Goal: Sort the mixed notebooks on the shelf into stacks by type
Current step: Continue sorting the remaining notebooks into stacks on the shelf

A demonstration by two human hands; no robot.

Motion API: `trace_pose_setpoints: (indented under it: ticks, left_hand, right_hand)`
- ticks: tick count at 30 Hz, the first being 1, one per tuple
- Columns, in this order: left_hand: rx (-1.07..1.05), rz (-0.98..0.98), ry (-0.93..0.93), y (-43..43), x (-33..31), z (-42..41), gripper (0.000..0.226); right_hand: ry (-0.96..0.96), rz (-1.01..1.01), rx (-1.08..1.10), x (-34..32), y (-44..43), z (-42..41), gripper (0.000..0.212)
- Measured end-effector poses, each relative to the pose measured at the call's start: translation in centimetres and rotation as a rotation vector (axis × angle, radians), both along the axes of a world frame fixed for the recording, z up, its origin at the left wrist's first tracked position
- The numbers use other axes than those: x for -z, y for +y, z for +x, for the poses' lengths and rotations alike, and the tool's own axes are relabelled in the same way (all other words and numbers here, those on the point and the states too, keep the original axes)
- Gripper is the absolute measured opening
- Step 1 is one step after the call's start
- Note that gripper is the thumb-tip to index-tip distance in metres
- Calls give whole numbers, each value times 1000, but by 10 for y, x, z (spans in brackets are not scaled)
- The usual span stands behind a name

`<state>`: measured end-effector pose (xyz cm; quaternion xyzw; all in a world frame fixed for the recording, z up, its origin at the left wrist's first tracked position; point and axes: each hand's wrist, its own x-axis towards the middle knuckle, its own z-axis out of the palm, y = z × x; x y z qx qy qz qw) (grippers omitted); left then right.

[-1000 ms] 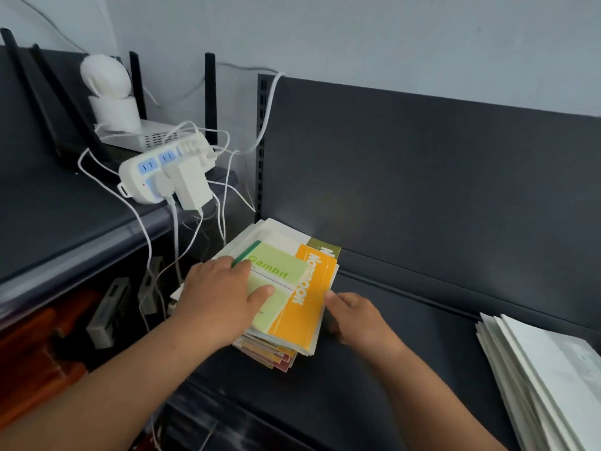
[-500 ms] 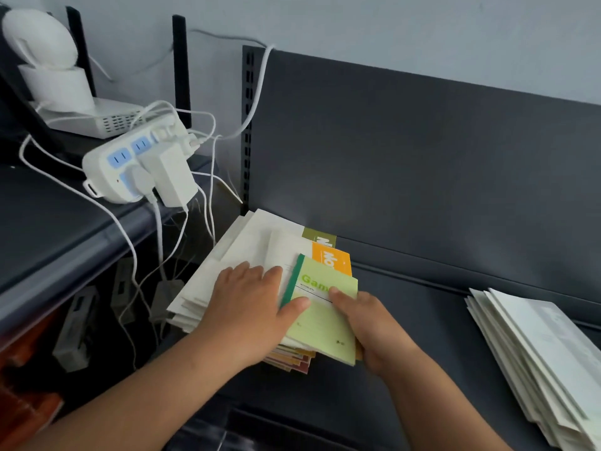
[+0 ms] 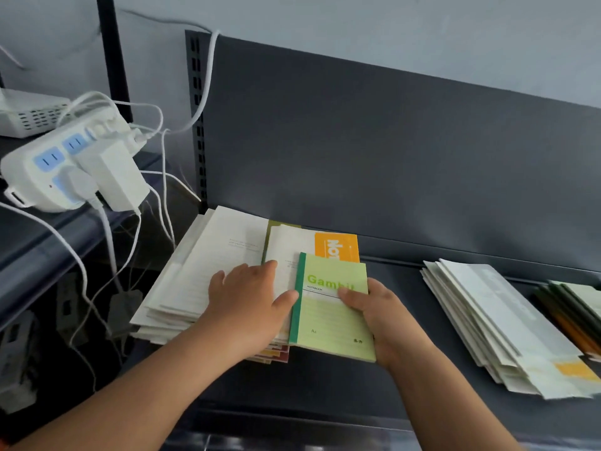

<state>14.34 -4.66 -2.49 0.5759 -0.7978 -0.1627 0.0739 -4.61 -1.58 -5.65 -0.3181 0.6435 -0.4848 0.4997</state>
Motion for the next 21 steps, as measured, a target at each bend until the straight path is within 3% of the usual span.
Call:
trace_pose_setpoints:
  ticks: [5,14,17,19,21]
  left_hand:
    - [18,19,165,3,-7,-2,58]
    - [32,125,725,19,-14,-21,67]
    - [-78,394,992,22,-14,-33,64]
    - [-164,658,1132,24,-14,-40,39]
    - [-168,805,1150,31,-15,-52,20]
  right_hand:
    - [-55,-30,15,-1,14,-5,19]
    - [-131,-94,117,-4,43,-16,20]
    - [-117,-122,152,-6,58,-27,20]
    - [-109,-145,174,-8,68,-36,21]
    - [-104,-169,193,-12,78,-47,21]
